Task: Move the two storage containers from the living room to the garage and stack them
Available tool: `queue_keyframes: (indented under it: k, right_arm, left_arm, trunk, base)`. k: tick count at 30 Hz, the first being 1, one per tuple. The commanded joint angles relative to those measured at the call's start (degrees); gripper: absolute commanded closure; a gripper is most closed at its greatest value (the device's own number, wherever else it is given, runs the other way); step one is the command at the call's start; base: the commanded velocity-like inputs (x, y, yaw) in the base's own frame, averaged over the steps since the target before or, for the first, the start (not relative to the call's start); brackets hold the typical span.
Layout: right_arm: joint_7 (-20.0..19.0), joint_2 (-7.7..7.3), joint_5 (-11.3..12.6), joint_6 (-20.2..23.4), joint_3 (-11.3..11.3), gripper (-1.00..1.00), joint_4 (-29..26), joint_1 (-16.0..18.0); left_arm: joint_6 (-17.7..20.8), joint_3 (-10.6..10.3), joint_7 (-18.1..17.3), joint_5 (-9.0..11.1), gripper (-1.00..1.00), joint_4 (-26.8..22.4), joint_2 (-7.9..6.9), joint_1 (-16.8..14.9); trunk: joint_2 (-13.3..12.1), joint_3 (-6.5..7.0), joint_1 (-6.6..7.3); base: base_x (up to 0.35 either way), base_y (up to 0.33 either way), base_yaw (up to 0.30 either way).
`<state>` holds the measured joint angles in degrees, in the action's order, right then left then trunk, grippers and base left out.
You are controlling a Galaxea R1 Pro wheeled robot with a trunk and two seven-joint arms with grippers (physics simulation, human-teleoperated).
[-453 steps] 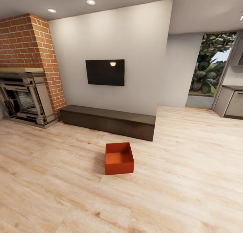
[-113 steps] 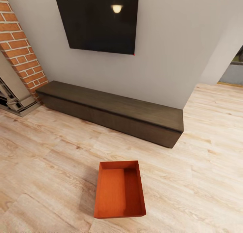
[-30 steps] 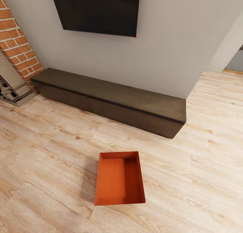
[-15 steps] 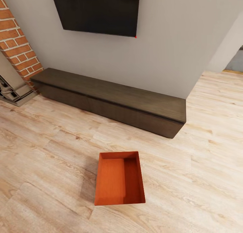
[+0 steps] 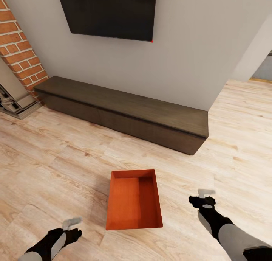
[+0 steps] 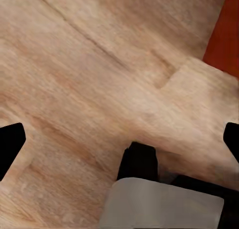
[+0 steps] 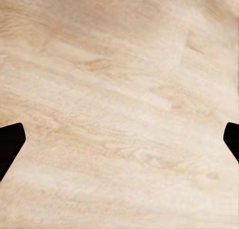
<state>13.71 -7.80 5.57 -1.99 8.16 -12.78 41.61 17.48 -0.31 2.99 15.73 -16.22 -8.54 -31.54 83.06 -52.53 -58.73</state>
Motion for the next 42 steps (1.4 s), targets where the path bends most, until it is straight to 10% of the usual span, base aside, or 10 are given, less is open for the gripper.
queue_keyframes:
  k: [1, 4, 7, 15, 42]
  right_arm:
    - [0.2, 0.35, 1.2, -0.4, 0.3, -1.00, 0.2, -0.8]
    - [0.2, 3.02, 2.4, -1.9, 0.2, -1.00, 0.5, 0.3]
    - [0.1, 8.85, 2.7, -6.0, 0.4, -1.00, 1.5, 0.8]
    - [0.0, 15.42, 2.6, -9.6, 0.5, -1.00, 5.2, 0.9]
    - [-1.0, 17.64, -1.6, -10.2, 0.5, -1.00, 13.3, 0.5]
  left_arm:
    - [0.4, 0.0, 1.0, -0.1, -1.00, 0.0, 0.78, 0.2]
    - [0.4, -0.1, 3.4, -2.5, -1.00, -0.1, 4.42, -1.1]
    - [0.1, -0.2, 4.8, -7.0, -1.00, -0.6, 9.65, -1.8]
    - [-7.2, -0.2, 6.5, -9.6, -1.00, -1.7, 14.55, -2.0]
    - [-10.0, 0.0, 8.2, -10.0, -1.00, -5.8, 15.65, -2.0]
  trunk:
    - [0.0, -0.05, 0.01]
    - [0.0, -0.05, 0.01]
    - [0.0, -0.05, 0.01]
    - [0.0, -0.05, 0.01]
    - [0.0, -0.05, 0.01]
  base:
    - [0.000, 0.000, 0.000]
    - [0.000, 0.000, 0.000]
    - [0.000, 0.000, 0.000]
    - [0.000, 0.000, 0.000]
    - [0.000, 0.000, 0.000]
